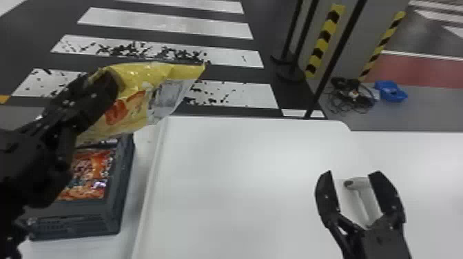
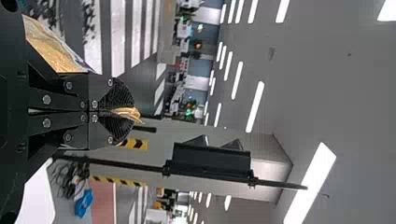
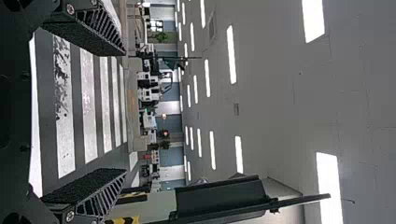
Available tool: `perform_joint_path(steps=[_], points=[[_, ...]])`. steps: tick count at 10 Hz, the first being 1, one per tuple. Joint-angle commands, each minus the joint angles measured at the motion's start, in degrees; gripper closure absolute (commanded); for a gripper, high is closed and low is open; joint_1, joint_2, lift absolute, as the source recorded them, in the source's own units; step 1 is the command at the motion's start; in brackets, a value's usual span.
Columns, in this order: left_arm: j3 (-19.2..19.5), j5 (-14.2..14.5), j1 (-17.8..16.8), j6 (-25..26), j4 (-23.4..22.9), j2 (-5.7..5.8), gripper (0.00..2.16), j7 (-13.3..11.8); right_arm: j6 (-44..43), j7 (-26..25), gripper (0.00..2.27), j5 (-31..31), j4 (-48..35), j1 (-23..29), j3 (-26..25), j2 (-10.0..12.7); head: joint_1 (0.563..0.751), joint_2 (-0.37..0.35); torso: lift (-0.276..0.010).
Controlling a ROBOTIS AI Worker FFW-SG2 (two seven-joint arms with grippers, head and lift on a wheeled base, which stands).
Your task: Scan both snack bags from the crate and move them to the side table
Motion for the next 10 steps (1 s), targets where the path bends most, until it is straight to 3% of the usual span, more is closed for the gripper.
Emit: perform_joint_path(steps=[1,2,3,6,8,10], points=[[2.1,6.4,-2.0,4.7,3.7,-1.76,2.14,-1.6,-0.1,-0.1,0.10,0.0,1.0,-0.5,-0.1,-0.4,0.695,-0.199,-0.095],[2.4,8.4,-3.0,5.1,6.9,-2.81,2.14,-3.4,-0.3,-0.1,0.10,0.0,1.5,-0.6,-0.1,-0.6,0.695,-0.200,-0.095],[1.3,7.4,-4.6,5.6,9.6,-3.42,2.14,-4.0,-0.3,-0.1,0.10,0.0,1.8,-0.6,-0.1,-0.7,0.695,-0.201,-0.095],[-9.3,-0.7,-11.8,9.1,15.0,-4.30,2.14,-3.4,-0.3,-0.1,0.10,-0.1,2.1,-0.6,-0.2,-1.0,0.695,-0.227,-0.095],[-16.0,-4.3,-17.0,13.3,18.7,-5.89,2.14,-3.0,-1.2,-0.1,0.10,-0.3,2.0,-0.6,-0.4,-1.3,0.695,-0.277,-0.095],[-21.4,-6.7,-20.4,13.3,23.6,-7.64,2.14,-3.6,-2.2,-0.1,0.10,-0.6,2.0,-0.5,-0.9,-1.3,0.695,-0.350,-0.095]])
